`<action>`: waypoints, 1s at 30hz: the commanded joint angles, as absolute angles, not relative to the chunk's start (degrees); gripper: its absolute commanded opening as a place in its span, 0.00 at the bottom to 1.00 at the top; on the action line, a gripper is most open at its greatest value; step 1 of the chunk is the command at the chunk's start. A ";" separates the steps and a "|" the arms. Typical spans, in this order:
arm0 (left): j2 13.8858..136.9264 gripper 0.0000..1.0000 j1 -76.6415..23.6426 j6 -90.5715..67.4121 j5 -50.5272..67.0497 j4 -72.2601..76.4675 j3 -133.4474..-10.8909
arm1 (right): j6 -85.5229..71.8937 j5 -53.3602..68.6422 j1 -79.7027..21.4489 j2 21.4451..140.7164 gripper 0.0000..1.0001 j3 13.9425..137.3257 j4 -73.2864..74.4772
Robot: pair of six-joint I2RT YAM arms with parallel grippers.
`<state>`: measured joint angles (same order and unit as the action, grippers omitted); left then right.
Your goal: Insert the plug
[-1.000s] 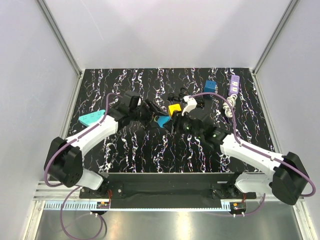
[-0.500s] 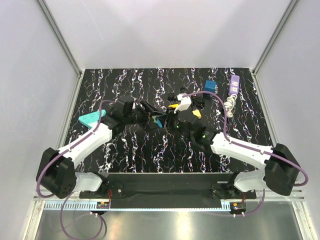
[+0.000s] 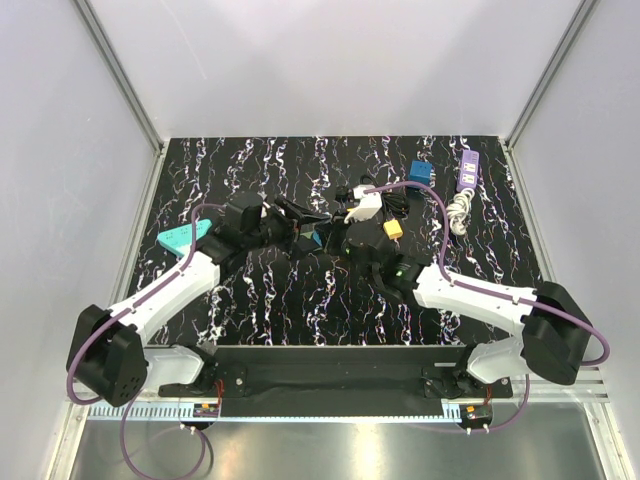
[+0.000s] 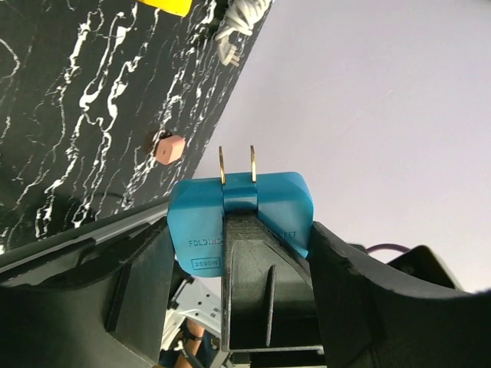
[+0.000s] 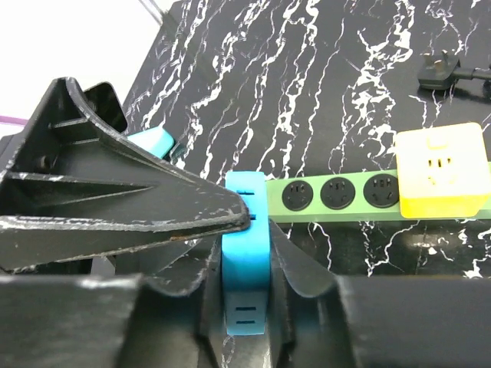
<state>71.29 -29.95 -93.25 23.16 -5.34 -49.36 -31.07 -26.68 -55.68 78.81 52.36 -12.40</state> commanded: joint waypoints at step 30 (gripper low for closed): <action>68.81 0.00 -30.76 -94.93 20.39 -0.18 -50.26 | -30.68 -32.26 -56.07 83.76 0.01 55.46 -21.62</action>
